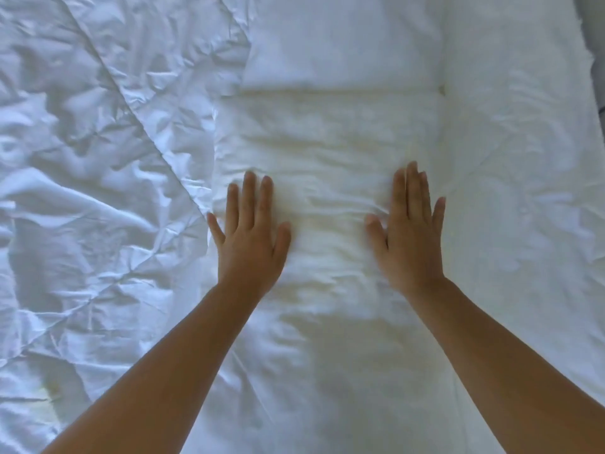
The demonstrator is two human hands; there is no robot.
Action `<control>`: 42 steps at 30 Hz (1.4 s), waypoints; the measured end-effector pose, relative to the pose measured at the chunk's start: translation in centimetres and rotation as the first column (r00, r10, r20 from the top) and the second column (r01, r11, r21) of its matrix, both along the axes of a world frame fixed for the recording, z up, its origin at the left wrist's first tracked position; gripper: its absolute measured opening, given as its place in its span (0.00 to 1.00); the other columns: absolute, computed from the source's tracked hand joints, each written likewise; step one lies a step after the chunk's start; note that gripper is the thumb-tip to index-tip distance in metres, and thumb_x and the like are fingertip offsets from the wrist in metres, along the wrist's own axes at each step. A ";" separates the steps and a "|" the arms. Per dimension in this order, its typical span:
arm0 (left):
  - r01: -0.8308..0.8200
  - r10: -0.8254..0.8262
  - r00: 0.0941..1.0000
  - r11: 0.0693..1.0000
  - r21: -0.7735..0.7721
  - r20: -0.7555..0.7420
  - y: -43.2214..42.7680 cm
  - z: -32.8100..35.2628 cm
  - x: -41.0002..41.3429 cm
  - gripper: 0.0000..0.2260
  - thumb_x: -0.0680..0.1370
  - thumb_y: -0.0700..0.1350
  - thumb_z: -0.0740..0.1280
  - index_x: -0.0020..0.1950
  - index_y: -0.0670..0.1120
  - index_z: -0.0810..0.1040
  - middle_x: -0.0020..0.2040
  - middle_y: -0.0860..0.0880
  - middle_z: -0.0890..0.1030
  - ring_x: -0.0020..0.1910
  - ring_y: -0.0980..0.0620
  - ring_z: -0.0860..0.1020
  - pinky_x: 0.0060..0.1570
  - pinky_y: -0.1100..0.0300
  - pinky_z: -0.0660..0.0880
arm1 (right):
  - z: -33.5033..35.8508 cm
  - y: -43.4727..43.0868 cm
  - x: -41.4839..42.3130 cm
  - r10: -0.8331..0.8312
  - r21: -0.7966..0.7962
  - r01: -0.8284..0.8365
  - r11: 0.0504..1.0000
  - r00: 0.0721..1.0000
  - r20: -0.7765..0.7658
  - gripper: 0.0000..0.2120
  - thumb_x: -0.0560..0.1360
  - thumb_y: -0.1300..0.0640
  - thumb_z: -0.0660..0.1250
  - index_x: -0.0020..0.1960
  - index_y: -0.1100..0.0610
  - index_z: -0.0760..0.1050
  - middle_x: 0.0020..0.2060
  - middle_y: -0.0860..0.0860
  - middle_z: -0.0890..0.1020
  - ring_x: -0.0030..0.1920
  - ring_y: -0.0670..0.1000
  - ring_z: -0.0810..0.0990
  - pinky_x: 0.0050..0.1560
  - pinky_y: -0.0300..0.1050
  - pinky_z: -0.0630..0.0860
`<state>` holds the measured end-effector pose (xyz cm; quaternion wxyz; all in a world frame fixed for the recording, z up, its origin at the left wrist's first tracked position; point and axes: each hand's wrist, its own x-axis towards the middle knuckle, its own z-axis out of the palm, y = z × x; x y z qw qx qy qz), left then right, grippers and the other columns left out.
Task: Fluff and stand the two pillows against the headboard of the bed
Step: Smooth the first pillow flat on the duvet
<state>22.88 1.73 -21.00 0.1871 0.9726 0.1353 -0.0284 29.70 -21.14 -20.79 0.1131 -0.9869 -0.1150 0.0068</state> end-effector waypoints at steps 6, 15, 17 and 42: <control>0.106 -0.109 0.993 0.992 0.064 0.042 -0.6 0.2 10.6 0.29 0.82 0.61 0.45 0.82 0.55 0.47 0.82 0.52 0.45 0.81 0.49 0.42 0.73 0.31 0.43 | 0.6 7.4 8.2 0.173 -0.083 -0.169 0.982 0.983 0.055 0.34 0.81 0.39 0.46 0.82 0.56 0.48 0.82 0.53 0.49 0.82 0.56 0.48 0.78 0.68 0.48; 0.094 -0.092 0.995 0.991 0.094 -0.024 0.8 -7.2 13.4 0.31 0.81 0.64 0.45 0.80 0.58 0.38 0.81 0.52 0.37 0.80 0.49 0.36 0.72 0.30 0.37 | -7.3 7.4 11.2 0.125 -0.123 -0.115 0.986 0.989 0.076 0.35 0.81 0.40 0.49 0.83 0.53 0.45 0.82 0.54 0.47 0.82 0.55 0.46 0.79 0.65 0.44; 0.089 -0.089 0.996 0.989 0.122 0.000 0.5 -8.8 13.7 0.31 0.81 0.63 0.44 0.81 0.57 0.38 0.81 0.51 0.37 0.80 0.47 0.37 0.72 0.30 0.38 | -8.8 7.3 11.5 0.123 -0.125 -0.110 0.986 0.987 0.101 0.35 0.80 0.40 0.49 0.83 0.54 0.46 0.82 0.55 0.48 0.82 0.55 0.46 0.79 0.64 0.44; -0.143 0.120 0.975 0.983 -0.111 -0.186 -1.6 -1.2 -2.9 0.48 0.69 0.78 0.54 0.79 0.59 0.34 0.80 0.52 0.33 0.79 0.47 0.34 0.69 0.25 0.43 | -0.9 2.7 -4.2 -0.225 -0.136 0.185 0.973 0.881 -0.416 0.52 0.69 0.20 0.44 0.80 0.49 0.30 0.79 0.58 0.32 0.80 0.62 0.34 0.75 0.72 0.38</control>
